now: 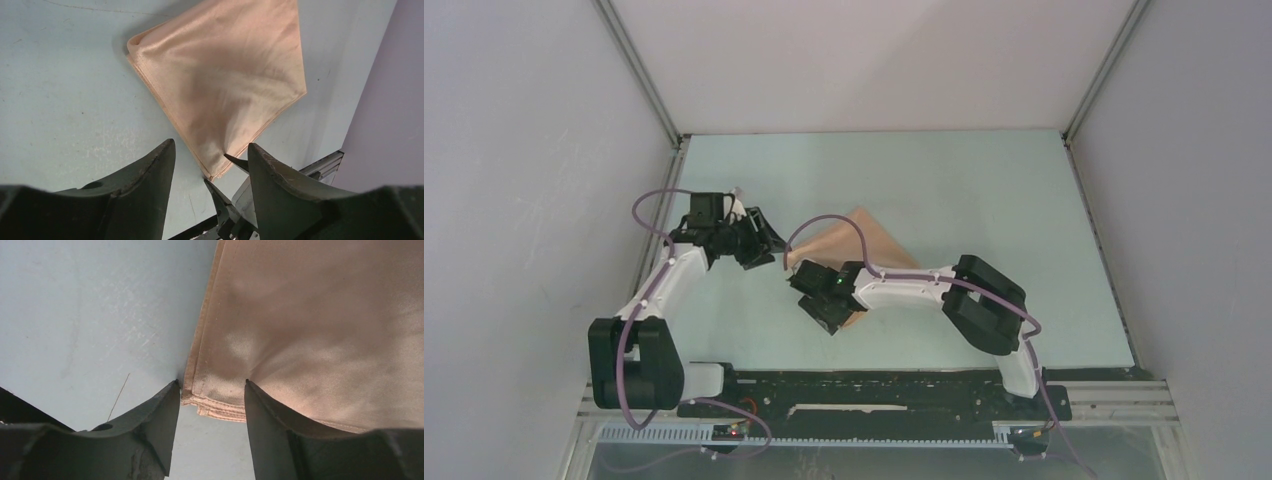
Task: Fold the napkin into a case and place the utensils inside
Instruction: Pick up the lower triangle-folded napkin from the center of the board.
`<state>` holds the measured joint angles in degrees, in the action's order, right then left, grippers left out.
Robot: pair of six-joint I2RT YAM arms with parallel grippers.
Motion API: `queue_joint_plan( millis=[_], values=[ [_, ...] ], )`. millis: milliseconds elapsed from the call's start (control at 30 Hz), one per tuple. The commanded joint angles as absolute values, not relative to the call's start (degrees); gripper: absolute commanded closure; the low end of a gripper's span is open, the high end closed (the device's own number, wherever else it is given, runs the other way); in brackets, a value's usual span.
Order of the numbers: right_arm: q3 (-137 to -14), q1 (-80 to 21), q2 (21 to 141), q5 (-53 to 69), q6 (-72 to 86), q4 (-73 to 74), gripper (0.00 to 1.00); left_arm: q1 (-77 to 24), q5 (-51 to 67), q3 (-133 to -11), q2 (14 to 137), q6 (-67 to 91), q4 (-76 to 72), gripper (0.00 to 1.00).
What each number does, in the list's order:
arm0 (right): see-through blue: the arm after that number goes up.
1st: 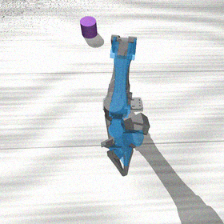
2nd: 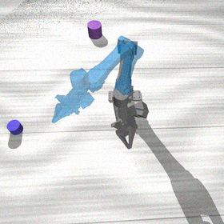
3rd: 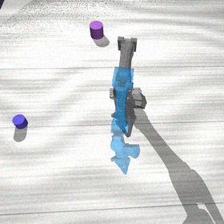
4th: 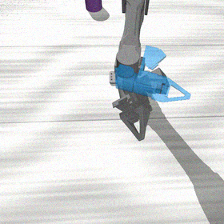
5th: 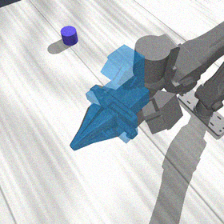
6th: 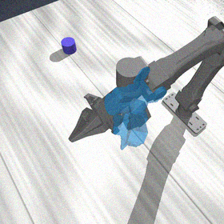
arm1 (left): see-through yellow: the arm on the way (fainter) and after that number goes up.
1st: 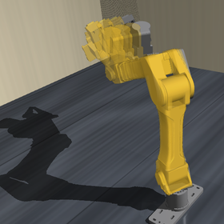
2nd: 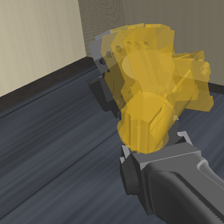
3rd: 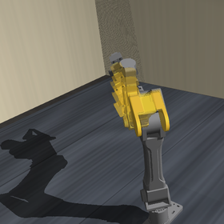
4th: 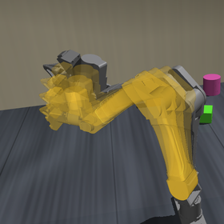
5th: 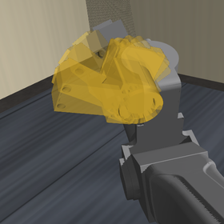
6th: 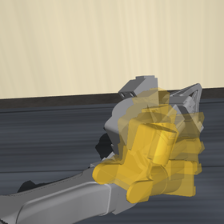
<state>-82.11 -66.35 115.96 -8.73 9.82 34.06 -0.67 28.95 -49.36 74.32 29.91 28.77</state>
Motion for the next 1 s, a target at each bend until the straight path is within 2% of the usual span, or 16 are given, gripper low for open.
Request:
queue_joint_plan(
  millis=[0,100,300,400,567,600,633,667,967],
  values=[
    [-82.8,-66.1,118.6,-10.6,10.9,38.1,0.47,1.4,31.2,-49.4,71.8,29.1,26.9,0.39],
    [-82.7,-65.7,118.7,-10.4,11.1,38.7,0.62,1.6,31.3,-49.2,71.7,29.1,26.9,0.39],
    [-84.0,-64.5,118.6,-10.0,11.5,38.8,0.82,1.7,31.4,-48.3,72.4,29.5,25.6,0.38],
    [-84.3,-63.2,117.3,-8.0,12.0,37.7,1.0,1.9,32.8,-47.1,73.7,30.7,23.7,0.37],
    [-82.9,-59.1,113.4,-1.7,13.6,35.0,1.0,3.1,37.0,-40.3,74.3,39.4,13.5,0.34],
    [-82.0,-58.1,111.9,0.2,14.1,33.9,1.0,3.2,37.1,-38.6,74.0,41.6,10.7,0.32],
    [-81.5,-57.1,110.8,2.4,14.6,32.9,1.0,3.2,37.1,-36.9,73.8,44.1,7.9,0.24],
    [-80.9,-56.3,109.9,4.0,15.1,32.2,1.0,3.2,36.5,-35.7,73.7,46.0,5.8,0.22],
    [-75.7,-50.4,103.4,15.3,19.3,24.8,1.0,3.4,30.8,-30.2,78.6,56.1,-7.0,0.2]
  ],
)
